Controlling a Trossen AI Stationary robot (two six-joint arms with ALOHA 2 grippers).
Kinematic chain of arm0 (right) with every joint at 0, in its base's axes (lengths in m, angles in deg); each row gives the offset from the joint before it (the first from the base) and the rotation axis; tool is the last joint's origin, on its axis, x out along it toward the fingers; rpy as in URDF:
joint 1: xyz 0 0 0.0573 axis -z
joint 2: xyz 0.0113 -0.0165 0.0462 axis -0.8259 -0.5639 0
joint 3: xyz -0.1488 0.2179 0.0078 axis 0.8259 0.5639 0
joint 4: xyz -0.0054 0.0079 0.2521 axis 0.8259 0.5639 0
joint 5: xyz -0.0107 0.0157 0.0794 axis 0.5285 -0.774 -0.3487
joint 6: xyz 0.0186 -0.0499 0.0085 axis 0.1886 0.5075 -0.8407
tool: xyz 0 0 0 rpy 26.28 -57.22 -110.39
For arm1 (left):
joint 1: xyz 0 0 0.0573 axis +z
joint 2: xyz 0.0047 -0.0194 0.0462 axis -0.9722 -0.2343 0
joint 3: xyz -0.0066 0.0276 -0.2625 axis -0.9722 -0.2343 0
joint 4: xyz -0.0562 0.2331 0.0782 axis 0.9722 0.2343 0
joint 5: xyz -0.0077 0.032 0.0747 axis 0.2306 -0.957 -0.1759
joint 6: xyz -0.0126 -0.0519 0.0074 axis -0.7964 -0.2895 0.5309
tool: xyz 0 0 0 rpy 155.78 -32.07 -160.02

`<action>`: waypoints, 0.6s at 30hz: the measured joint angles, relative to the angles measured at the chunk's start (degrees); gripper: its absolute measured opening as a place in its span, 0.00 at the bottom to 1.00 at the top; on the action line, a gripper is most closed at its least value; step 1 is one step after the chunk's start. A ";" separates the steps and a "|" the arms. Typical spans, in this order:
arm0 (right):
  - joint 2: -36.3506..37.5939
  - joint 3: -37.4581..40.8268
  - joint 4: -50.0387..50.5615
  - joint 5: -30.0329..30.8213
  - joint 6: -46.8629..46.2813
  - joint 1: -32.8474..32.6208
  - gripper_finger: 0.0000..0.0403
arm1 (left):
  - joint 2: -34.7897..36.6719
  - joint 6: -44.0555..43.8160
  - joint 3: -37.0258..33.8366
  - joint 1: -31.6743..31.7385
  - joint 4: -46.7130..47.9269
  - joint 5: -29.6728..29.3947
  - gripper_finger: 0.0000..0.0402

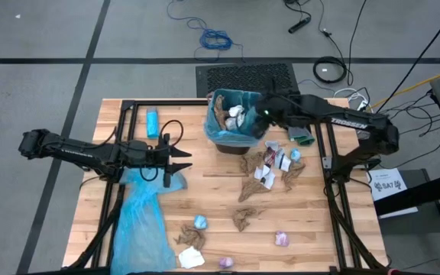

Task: Place trash/remove bag and relplace
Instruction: Put the white paper into the trash bin

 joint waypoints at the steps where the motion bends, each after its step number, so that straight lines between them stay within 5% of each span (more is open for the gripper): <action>1: 0.56 0.00 2.80 0.85 -1.46 -0.79 0.42 | 0.00 0.00 0.00 0.02 -0.02 0.00 0.39; 9: 7.39 9.04 17.32 7.95 -16.24 -7.13 0.42 | 0.00 -0.01 0.00 0.01 -0.04 0.02 0.39; 14: 15.96 23.54 12.71 2.88 -20.43 -7.75 0.41 | 0.00 -0.07 0.00 0.00 -0.07 0.02 0.39; 18: 22.88 34.67 1.29 -8.14 -17.01 -5.12 0.39 | 0.00 -0.05 0.00 0.00 -0.09 0.02 0.39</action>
